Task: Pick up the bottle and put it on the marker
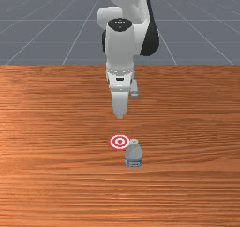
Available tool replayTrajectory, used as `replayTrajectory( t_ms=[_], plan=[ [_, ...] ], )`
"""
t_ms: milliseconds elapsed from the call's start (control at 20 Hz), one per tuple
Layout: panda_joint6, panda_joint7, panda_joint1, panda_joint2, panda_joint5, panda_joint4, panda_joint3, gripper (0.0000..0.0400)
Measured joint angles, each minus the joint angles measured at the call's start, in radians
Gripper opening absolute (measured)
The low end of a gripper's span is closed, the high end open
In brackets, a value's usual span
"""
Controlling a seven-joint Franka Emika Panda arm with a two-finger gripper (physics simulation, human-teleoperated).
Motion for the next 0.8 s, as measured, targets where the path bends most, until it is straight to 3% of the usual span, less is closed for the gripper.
replayTrajectory(
  t_ms=[50,100,200,250,300,350,450,550,650,700,750,800],
  plan=[
    [0.000,0.000,0.000,0.000,0.000,0.000,0.000,0.0249],
    [0.000,0.019,0.003,-0.003,0.001,-0.003,-0.003,0.0308],
    [0.001,0.038,0.006,-0.009,0.002,-0.005,-0.006,0.0366],
    [-0.062,0.210,0.019,-0.080,0.029,-0.046,-0.024,0.0224],
    [-0.102,0.383,0.029,-0.158,0.054,-0.058,-0.041,0.0137],
    [-0.109,0.561,0.037,-0.216,0.073,-0.070,-0.056,0.0084],
    [-0.067,0.938,0.054,-0.282,0.089,-0.114,-0.078,0.0031],
    [-0.012,1.281,0.069,-0.311,0.080,-0.155,-0.092,0.0012],
    [0.022,1.430,0.077,-0.321,0.070,-0.175,-0.096,0.0004],
    [0.038,1.472,0.080,-0.323,0.067,-0.179,-0.096,0.0159],
    [0.079,1.493,0.082,-0.323,0.065,-0.179,-0.095,0.0254],
    [0.128,1.507,0.085,-0.323,0.062,-0.175,-0.093,0.0311]
  ],
)
